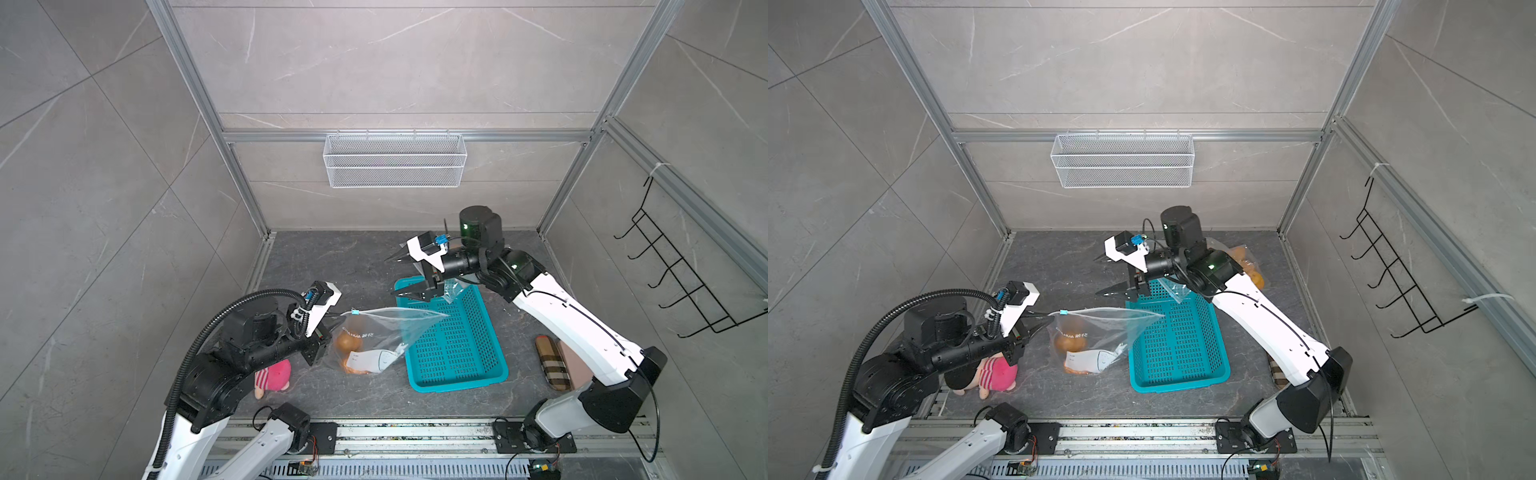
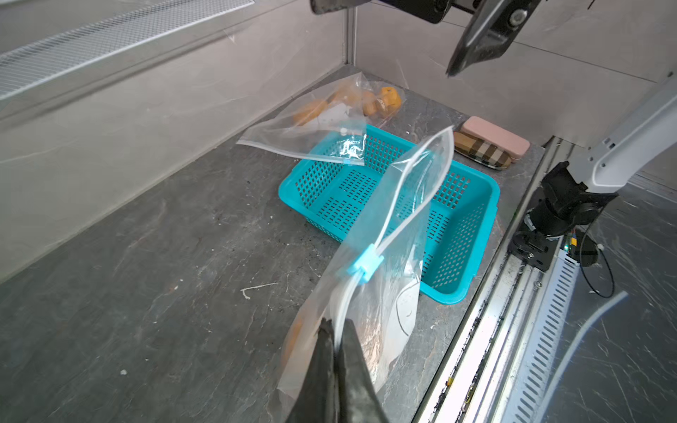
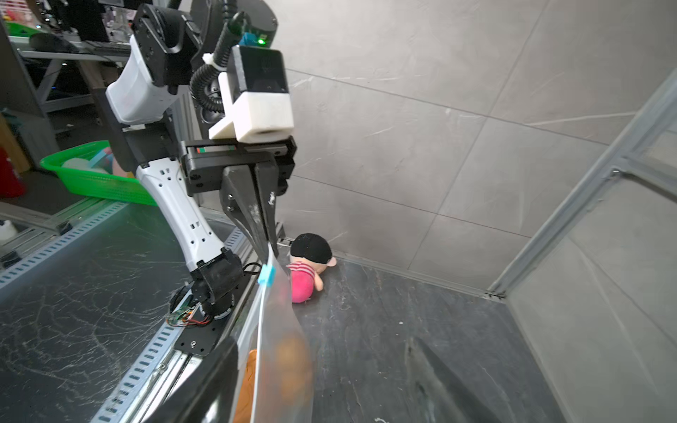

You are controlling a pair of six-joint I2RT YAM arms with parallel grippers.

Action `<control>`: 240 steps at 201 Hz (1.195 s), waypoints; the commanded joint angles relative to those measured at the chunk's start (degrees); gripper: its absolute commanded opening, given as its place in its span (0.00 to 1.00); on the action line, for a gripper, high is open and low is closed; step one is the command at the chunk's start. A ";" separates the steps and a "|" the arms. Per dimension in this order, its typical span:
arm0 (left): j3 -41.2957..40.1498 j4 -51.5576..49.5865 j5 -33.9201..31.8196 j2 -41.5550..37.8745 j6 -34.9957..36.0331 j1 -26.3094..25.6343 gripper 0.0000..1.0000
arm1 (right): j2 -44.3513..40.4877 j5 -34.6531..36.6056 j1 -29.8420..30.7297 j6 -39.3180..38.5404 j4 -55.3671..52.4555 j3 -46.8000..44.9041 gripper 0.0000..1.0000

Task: Put the potatoes into a zipper bag and zip it
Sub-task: Adjust the zipper food storage bag at the center of the board, then zip the zipper on the zipper food storage bag.

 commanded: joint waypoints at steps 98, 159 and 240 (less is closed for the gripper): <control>-2.22 2.29 3.45 0.83 -1.66 -0.03 0.00 | 8.07 8.04 9.06 -5.23 -15.29 6.96 0.55; -2.11 2.60 3.21 0.87 -1.78 -0.02 0.00 | 10.33 13.83 12.15 -6.57 -17.31 7.88 0.48; -2.35 2.55 3.58 1.09 -1.79 -0.01 0.00 | 9.82 16.09 12.73 -7.85 -18.10 8.13 0.32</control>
